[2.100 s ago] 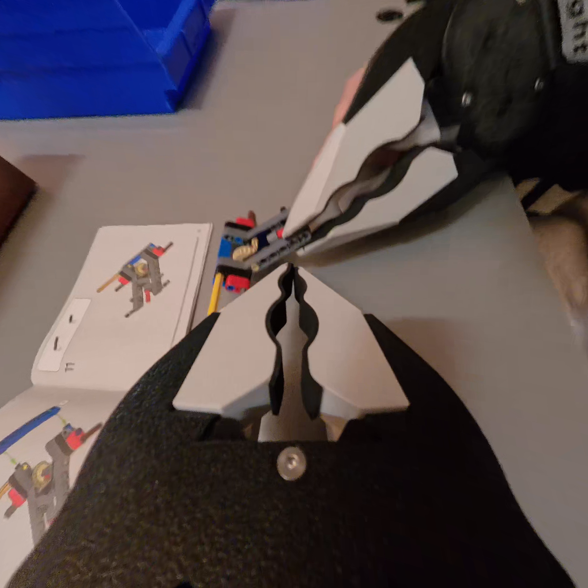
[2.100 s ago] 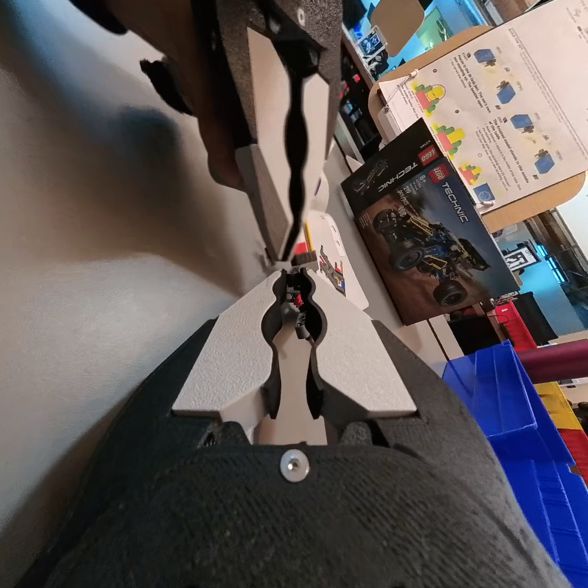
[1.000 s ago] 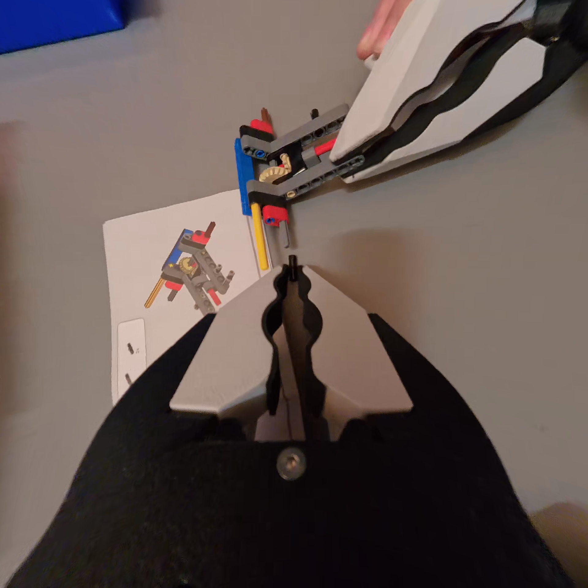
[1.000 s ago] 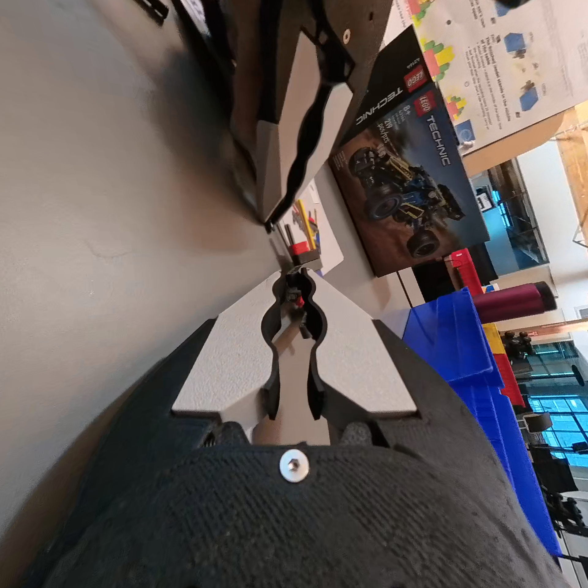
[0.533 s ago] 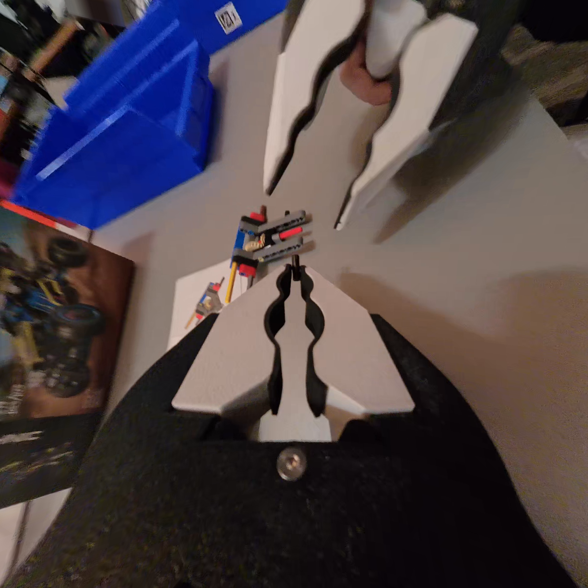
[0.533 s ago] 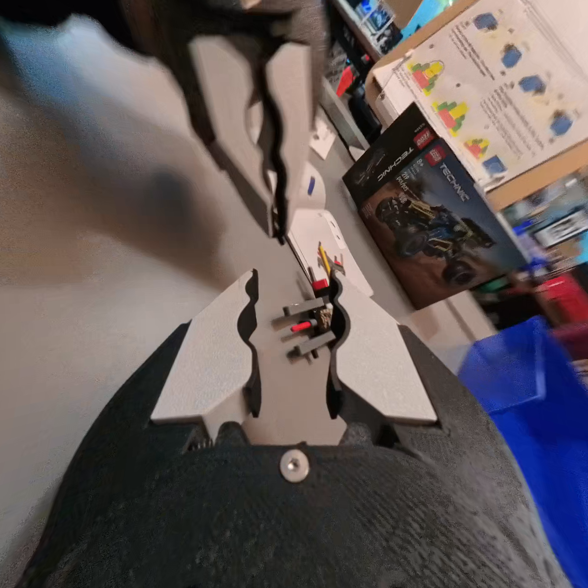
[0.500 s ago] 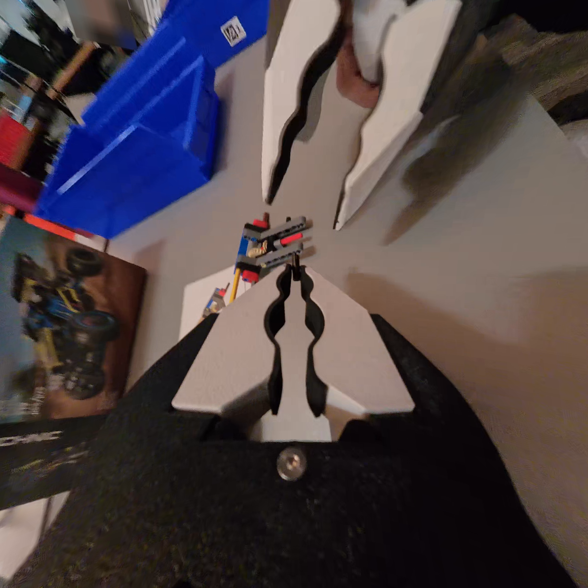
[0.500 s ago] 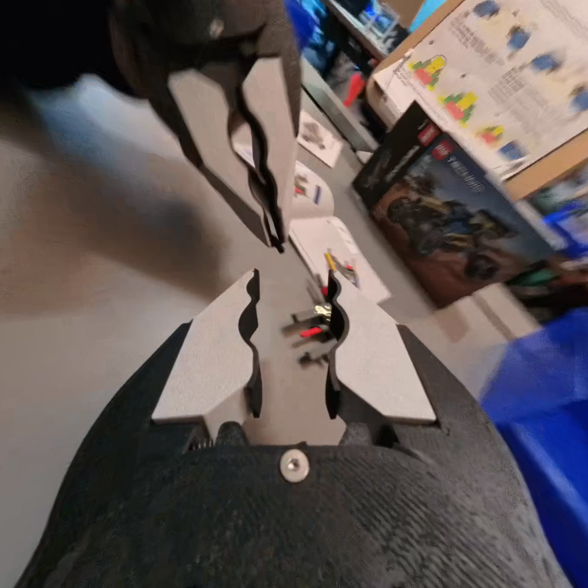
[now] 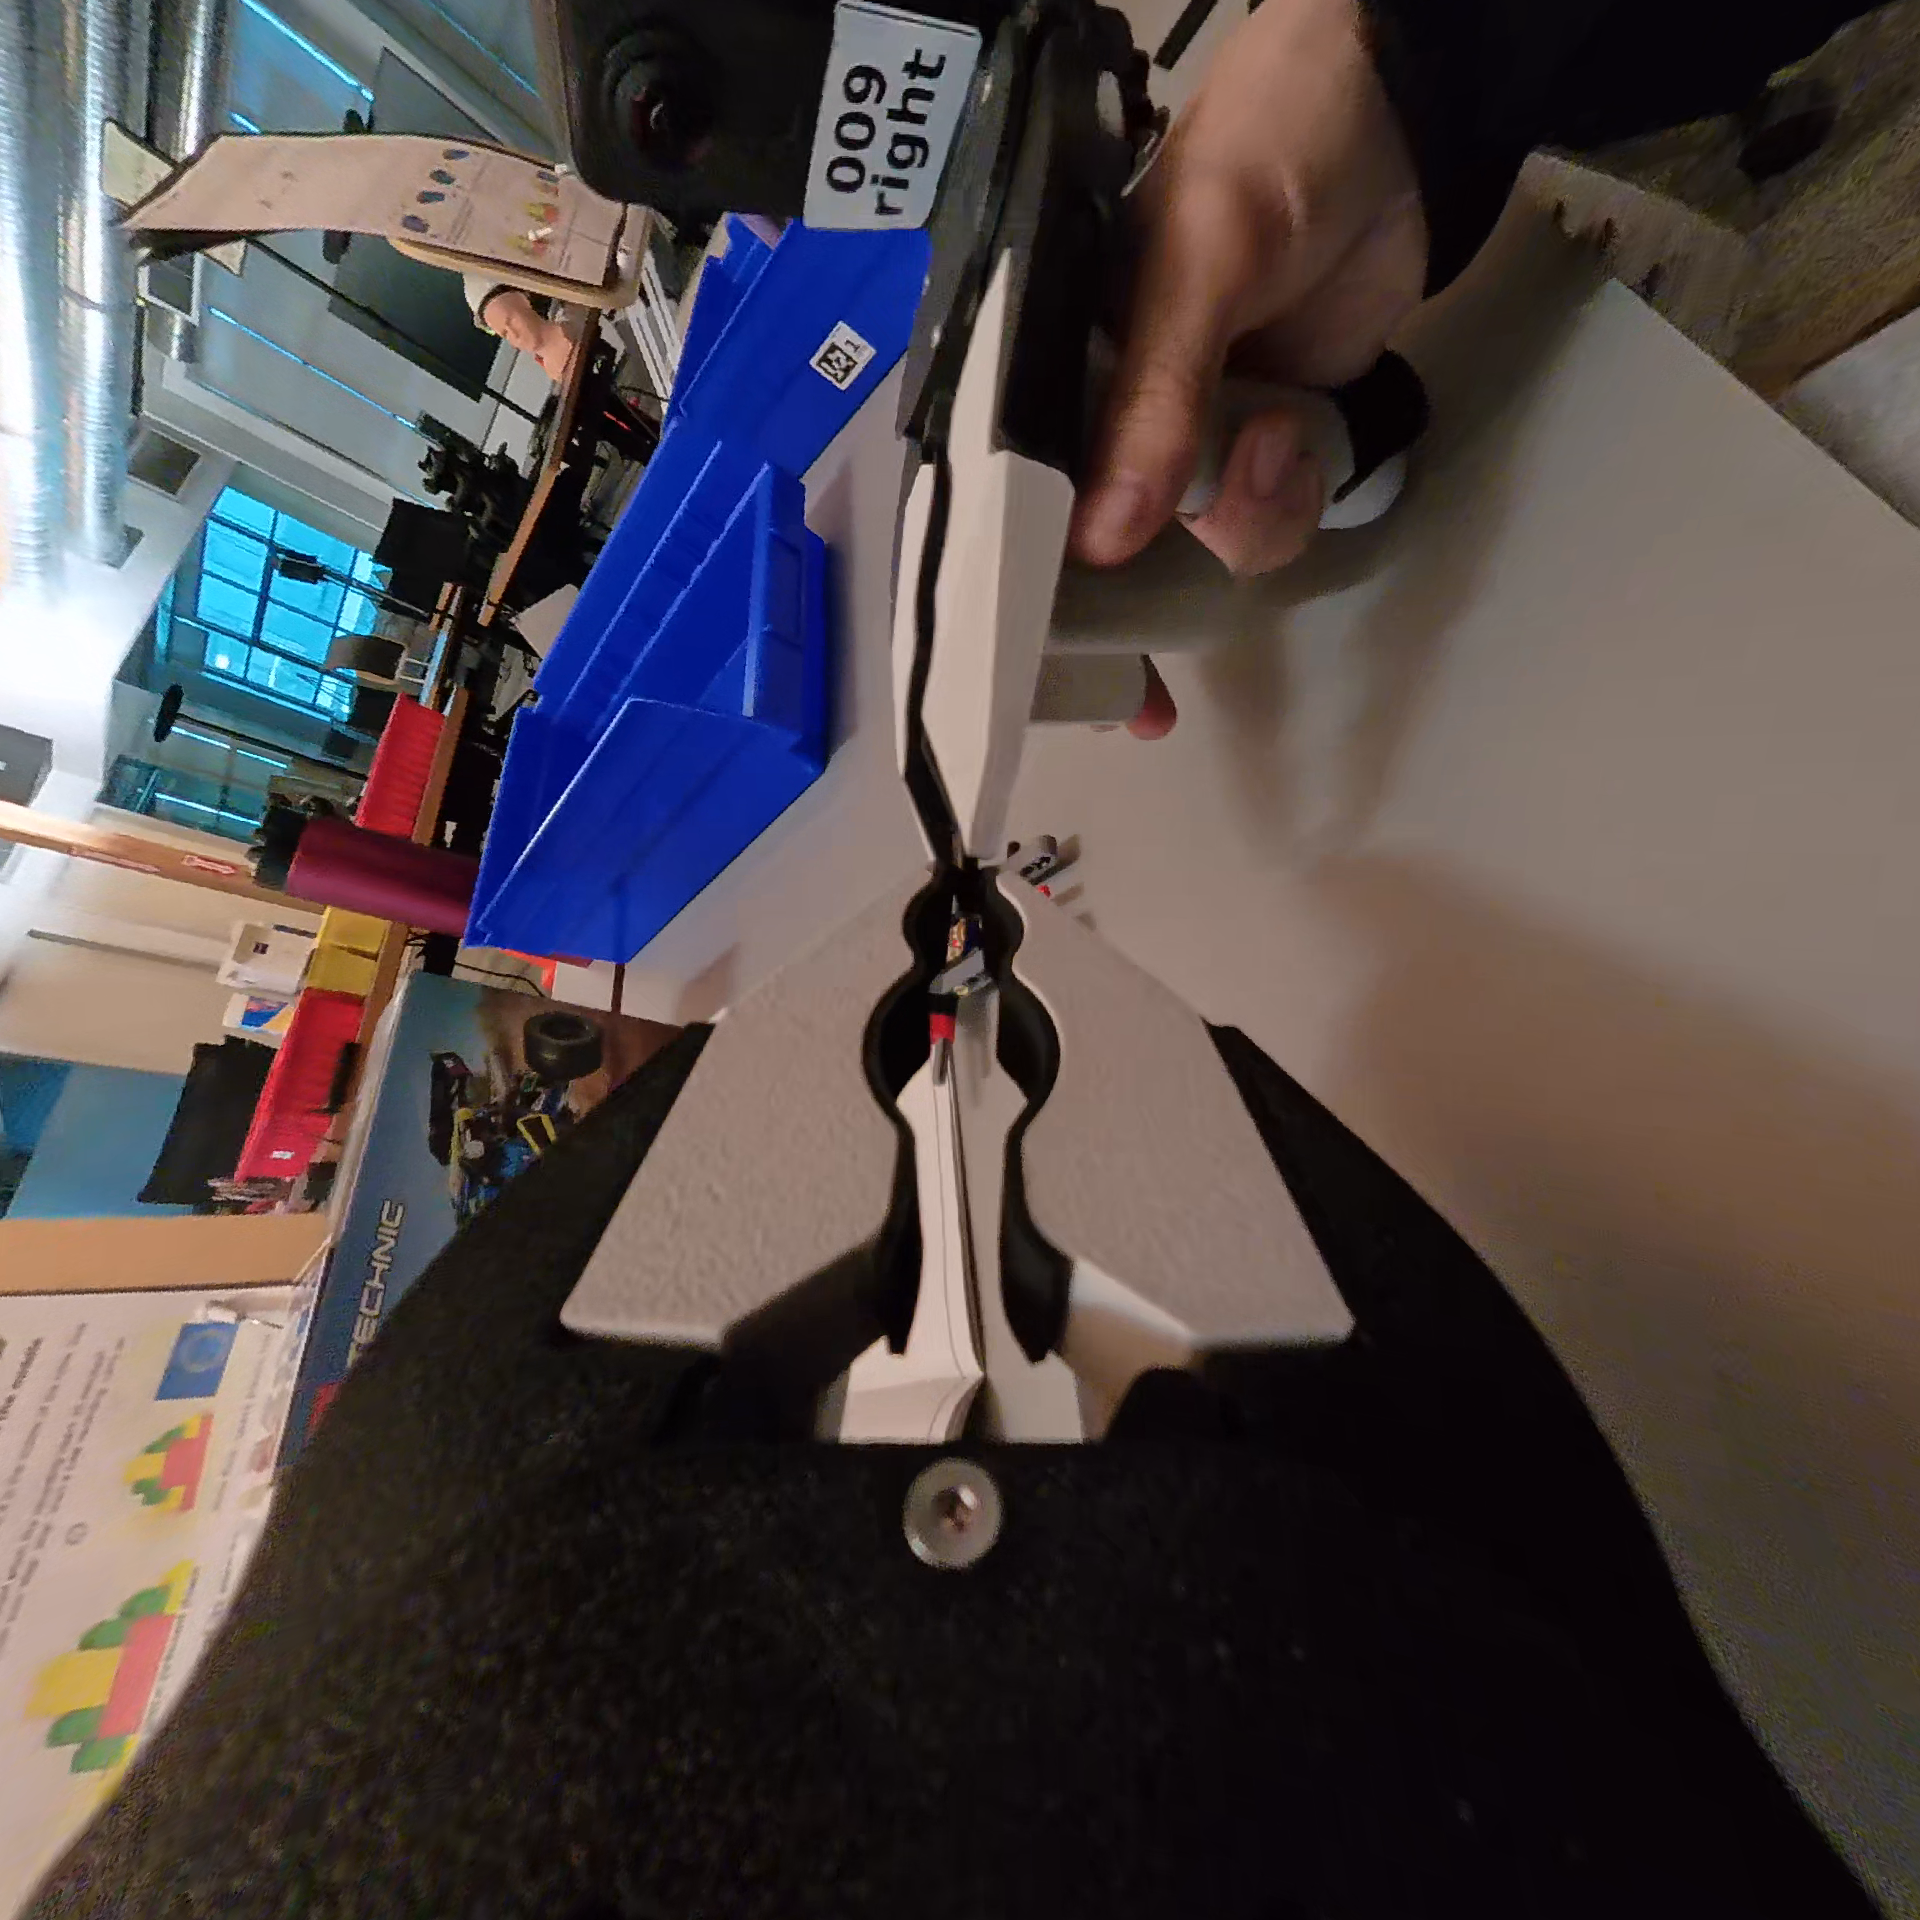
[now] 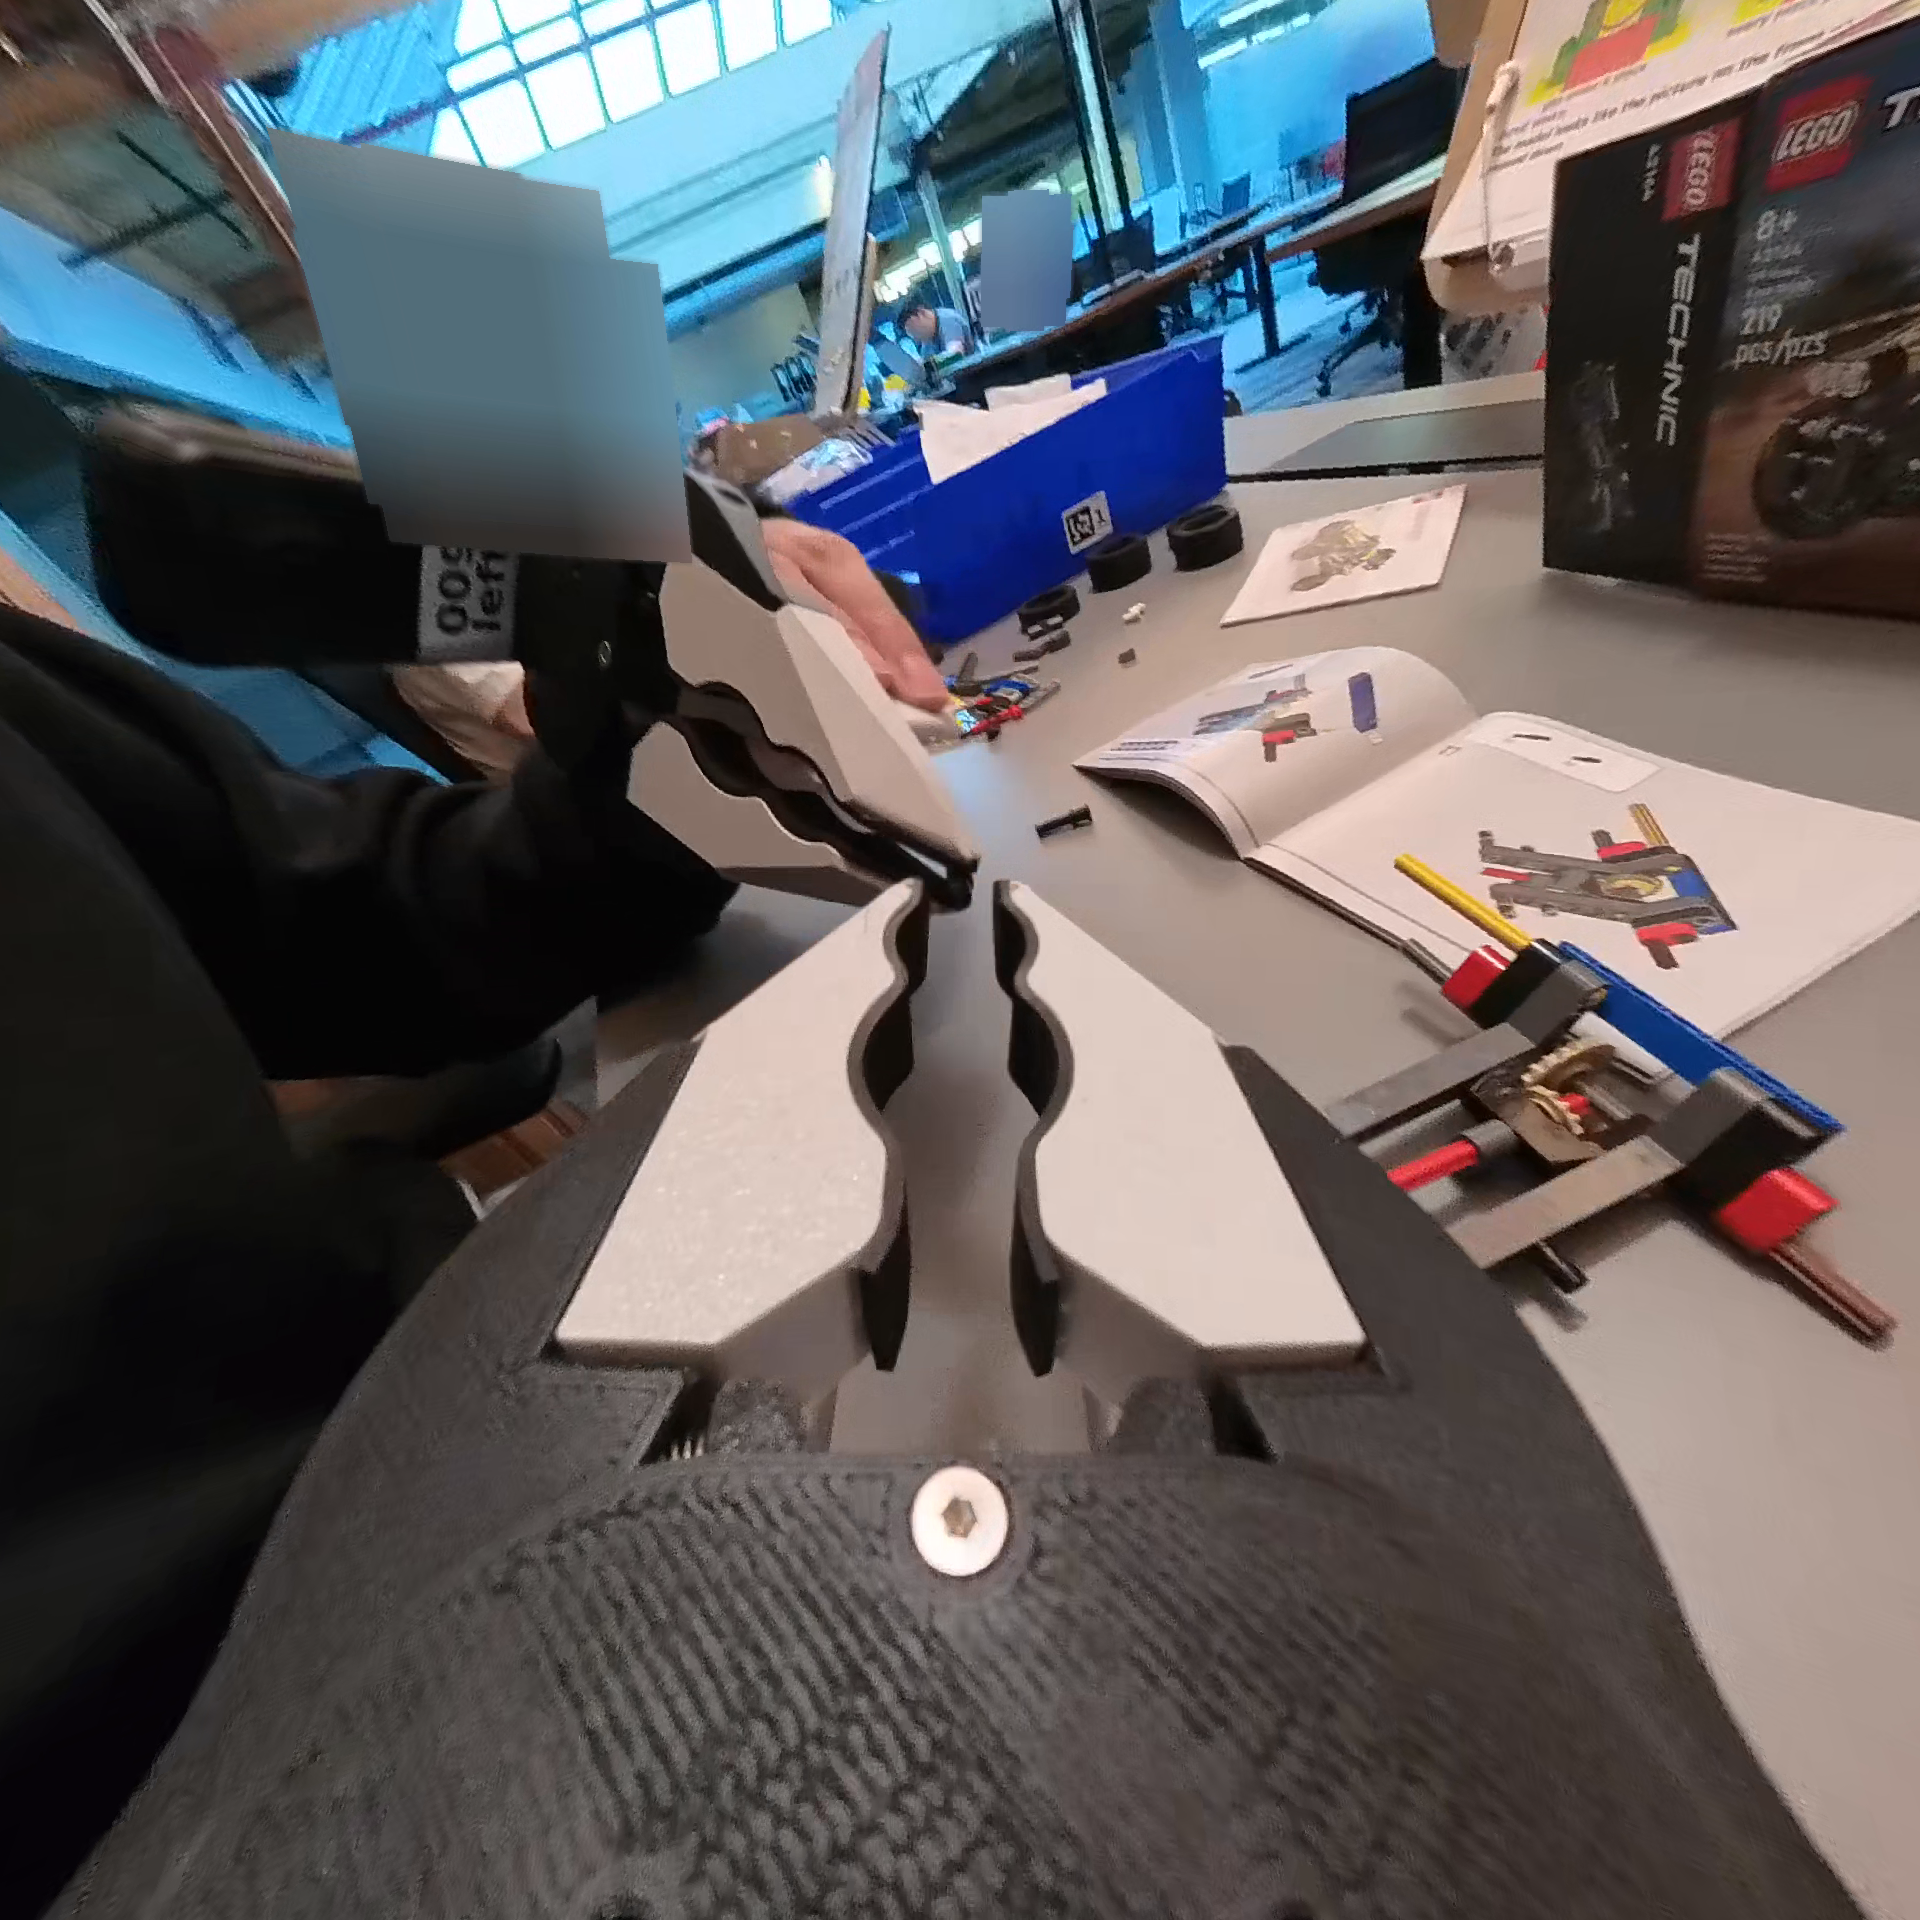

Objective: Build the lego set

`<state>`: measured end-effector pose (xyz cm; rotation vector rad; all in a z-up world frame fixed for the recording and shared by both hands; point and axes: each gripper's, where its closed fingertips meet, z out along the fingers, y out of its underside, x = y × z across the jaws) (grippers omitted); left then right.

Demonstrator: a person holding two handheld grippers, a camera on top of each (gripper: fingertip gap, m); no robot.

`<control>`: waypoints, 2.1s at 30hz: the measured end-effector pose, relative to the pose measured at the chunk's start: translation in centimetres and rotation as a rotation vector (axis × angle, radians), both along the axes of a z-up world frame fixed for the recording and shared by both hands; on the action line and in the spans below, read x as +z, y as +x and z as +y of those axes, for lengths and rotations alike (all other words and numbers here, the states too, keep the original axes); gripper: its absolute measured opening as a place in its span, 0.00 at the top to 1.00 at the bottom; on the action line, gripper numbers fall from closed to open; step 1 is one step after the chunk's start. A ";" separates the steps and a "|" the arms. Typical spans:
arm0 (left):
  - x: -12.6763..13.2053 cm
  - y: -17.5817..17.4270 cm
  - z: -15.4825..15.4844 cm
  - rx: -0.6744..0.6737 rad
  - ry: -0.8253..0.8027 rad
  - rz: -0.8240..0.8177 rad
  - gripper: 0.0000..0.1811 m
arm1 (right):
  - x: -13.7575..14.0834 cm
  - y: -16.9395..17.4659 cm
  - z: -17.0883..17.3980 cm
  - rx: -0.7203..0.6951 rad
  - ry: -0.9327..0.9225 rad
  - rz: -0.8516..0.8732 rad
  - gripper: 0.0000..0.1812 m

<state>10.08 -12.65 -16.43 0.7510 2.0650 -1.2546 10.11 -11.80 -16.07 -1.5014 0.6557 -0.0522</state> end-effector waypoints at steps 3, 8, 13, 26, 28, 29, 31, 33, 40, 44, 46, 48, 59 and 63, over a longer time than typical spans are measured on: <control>0.0 -0.2 -0.1 -0.006 0.007 -0.023 0.99 | 0.3 -0.1 0.0 0.017 0.037 0.018 0.98; 0.1 -0.3 -0.1 -0.018 -0.028 -0.001 0.99 | 0.2 -0.2 -0.1 0.022 0.028 0.016 0.98; 1.5 -0.4 -0.2 -0.057 -0.164 0.165 0.98 | 1.7 -0.3 -0.2 0.074 0.264 0.141 0.98; 1.8 -1.1 0.3 -0.140 -0.199 0.246 0.98 | 2.3 -1.1 0.4 0.161 0.366 0.197 0.99; 1.9 -1.3 0.4 -0.153 -0.200 0.247 0.98 | 2.3 -1.2 0.4 0.174 0.374 0.204 0.99; 1.9 -1.4 0.4 -0.159 -0.203 0.248 0.98 | 2.3 -1.2 0.5 0.182 0.381 0.210 0.99; 2.0 -1.5 0.5 -0.169 -0.204 0.255 0.98 | 2.3 -1.4 0.5 0.195 0.391 0.218 0.99; 2.0 -1.6 0.5 -0.177 -0.205 0.255 0.98 | 2.3 -1.5 0.5 0.205 0.398 0.228 0.99; 2.4 -2.1 0.6 -0.218 -0.230 0.271 0.99 | 2.7 -1.9 0.6 0.253 0.443 0.258 0.99; 2.2 -2.2 0.6 -0.221 -0.208 0.304 0.99 | 2.6 -2.0 0.6 0.265 0.454 0.273 0.99; 2.2 -2.3 0.6 -0.222 -0.197 0.320 0.99 | 2.5 -2.1 0.7 0.268 0.439 0.269 0.99; 2.4 -2.4 0.6 -0.225 -0.210 0.324 0.99 | 2.7 -2.1 0.6 0.270 0.442 0.260 0.99; 0.6 -0.9 0.1 -0.106 -0.119 0.360 0.99 | 1.0 -1.5 -0.7 0.182 0.279 0.231 0.93; -2.1 2.5 0.5 0.037 -0.013 0.434 0.99 | -3.0 0.8 -4.1 -0.114 -0.373 -0.152 0.83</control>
